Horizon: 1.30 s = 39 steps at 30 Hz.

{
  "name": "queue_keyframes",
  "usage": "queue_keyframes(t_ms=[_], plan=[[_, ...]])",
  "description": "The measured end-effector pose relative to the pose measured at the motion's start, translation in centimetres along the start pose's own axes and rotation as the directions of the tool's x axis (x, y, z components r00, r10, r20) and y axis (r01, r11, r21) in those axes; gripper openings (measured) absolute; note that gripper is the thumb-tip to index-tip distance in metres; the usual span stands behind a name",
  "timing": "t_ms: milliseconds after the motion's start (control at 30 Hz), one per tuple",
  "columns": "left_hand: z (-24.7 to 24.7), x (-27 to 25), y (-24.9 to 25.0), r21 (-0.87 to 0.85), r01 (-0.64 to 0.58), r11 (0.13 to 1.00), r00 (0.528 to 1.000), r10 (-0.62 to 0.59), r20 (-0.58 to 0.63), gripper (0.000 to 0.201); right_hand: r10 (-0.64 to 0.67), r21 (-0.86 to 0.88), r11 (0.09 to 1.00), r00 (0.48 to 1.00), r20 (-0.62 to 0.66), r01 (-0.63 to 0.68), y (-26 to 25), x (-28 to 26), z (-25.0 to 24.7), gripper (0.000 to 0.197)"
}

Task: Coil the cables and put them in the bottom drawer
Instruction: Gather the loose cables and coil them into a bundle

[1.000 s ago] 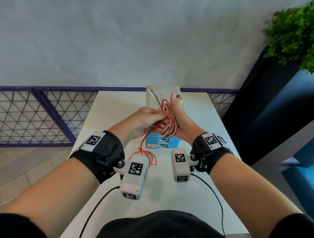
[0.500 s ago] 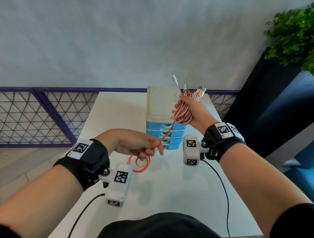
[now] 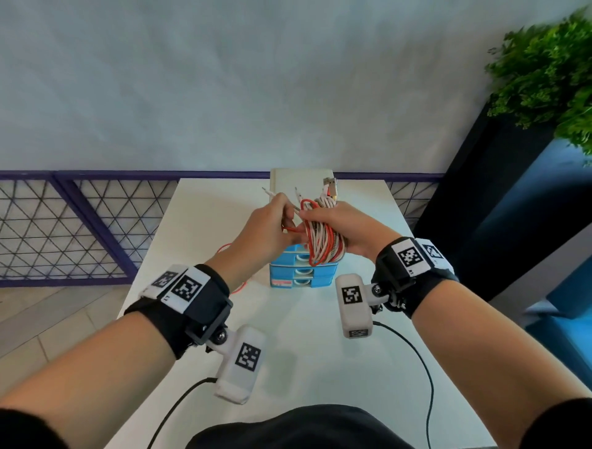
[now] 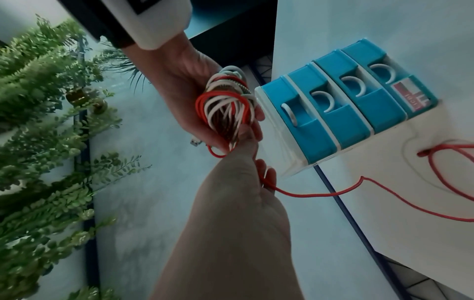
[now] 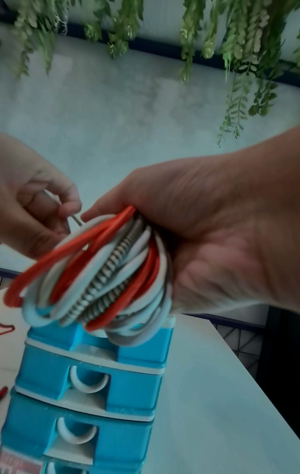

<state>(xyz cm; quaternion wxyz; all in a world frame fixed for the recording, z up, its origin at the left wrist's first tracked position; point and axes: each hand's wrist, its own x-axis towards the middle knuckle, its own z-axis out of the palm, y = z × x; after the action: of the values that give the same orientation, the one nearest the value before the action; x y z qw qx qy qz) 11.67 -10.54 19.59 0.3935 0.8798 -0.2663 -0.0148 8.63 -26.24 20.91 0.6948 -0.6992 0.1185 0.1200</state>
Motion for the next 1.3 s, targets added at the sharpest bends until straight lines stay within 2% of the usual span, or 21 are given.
queue_keyframes(t_ms=[67,133,267,367,433,467,500,600,667,800,967,1033,1100,1167,1233,1300], plan=[[0.0,0.0,0.2,0.023,-0.034,0.999,0.999,0.034,-0.028,0.047,0.028,-0.045,0.999,0.999,0.042,-0.026,0.2,-0.2,0.4,0.026],[-0.2,0.0,0.5,0.116,-0.06,0.991,0.998,0.062,-0.012,0.054,0.036,-0.07,0.997,0.997,0.073,-0.03,0.5,-0.3,0.8,0.022],[-0.4,0.0,0.9,0.292,0.005,0.956,1.0,-0.002,-0.012,0.058,0.004,-0.117,0.993,1.0,0.02,-0.001,0.8,-0.2,0.9,0.008],[-1.0,0.1,0.5,0.194,0.057,0.979,0.993,-0.075,0.086,0.047,-0.039,-0.159,0.986,0.999,0.007,0.04,0.6,-0.1,0.5,0.009],[-1.9,0.3,-0.4,0.128,0.091,0.988,0.977,-0.113,0.181,0.03,-0.069,-0.19,0.98,0.996,-0.062,0.056,0.7,0.0,-0.3,0.012],[-2.5,0.3,-1.0,0.047,0.136,0.99,0.961,-0.143,0.237,0.025,-0.08,-0.192,0.98,0.991,-0.108,0.058,0.8,0.1,-0.9,0.013],[-3.0,0.2,-1.7,-0.071,0.205,0.976,0.938,-0.175,0.301,0.029,-0.092,-0.188,0.98,0.985,-0.148,0.063,0.9,0.2,-1.6,0.013],[-4.2,-0.4,-2.8,-0.403,0.417,0.815,0.87,-0.23,0.437,0.033,-0.132,-0.148,0.984,0.96,-0.248,0.097,1.4,0.5,-2.7,0.009],[-4.1,-0.6,-2.3,-0.492,0.482,0.725,0.851,-0.254,0.459,0.026,-0.156,-0.139,0.983,0.95,-0.269,0.123,1.6,0.6,-2.3,0.01],[-2.4,-0.5,0.4,-0.582,0.498,0.643,0.852,-0.241,0.464,0.016,-0.192,-0.057,0.981,0.952,-0.236,0.184,1.5,0.9,-0.3,0.027],[-0.9,0.1,2.3,-0.635,0.514,0.577,0.854,-0.274,0.443,0.021,-0.163,0.256,0.947,0.976,-0.144,0.196,0.8,0.4,1.0,0.038],[-0.5,0.1,2.7,-0.63,0.521,0.576,0.85,-0.278,0.448,0.02,-0.158,0.272,0.945,0.982,-0.102,0.181,0.8,0.4,0.9,0.046],[-0.3,0.0,3.0,-0.603,0.514,0.61,0.851,-0.274,0.448,0.02,-0.173,0.228,0.957,0.984,-0.048,0.179,0.8,0.3,0.9,0.053],[-0.2,-0.1,3.3,-0.572,0.5,0.651,0.856,-0.273,0.438,0.02,-0.19,0.165,0.966,0.98,-0.063,0.198,0.7,0.1,1.1,0.041],[-0.3,-0.4,3.4,-0.542,0.492,0.682,0.857,-0.269,0.44,0.021,-0.174,0.106,0.976,0.975,-0.14,0.19,0.4,0.0,1.2,0.023],[-0.5,-0.6,3.3,-0.526,0.513,0.678,0.831,-0.238,0.503,0.026,-0.166,0.082,0.979,0.96,-0.227,0.189,0.2,0.1,0.9,0.015]])
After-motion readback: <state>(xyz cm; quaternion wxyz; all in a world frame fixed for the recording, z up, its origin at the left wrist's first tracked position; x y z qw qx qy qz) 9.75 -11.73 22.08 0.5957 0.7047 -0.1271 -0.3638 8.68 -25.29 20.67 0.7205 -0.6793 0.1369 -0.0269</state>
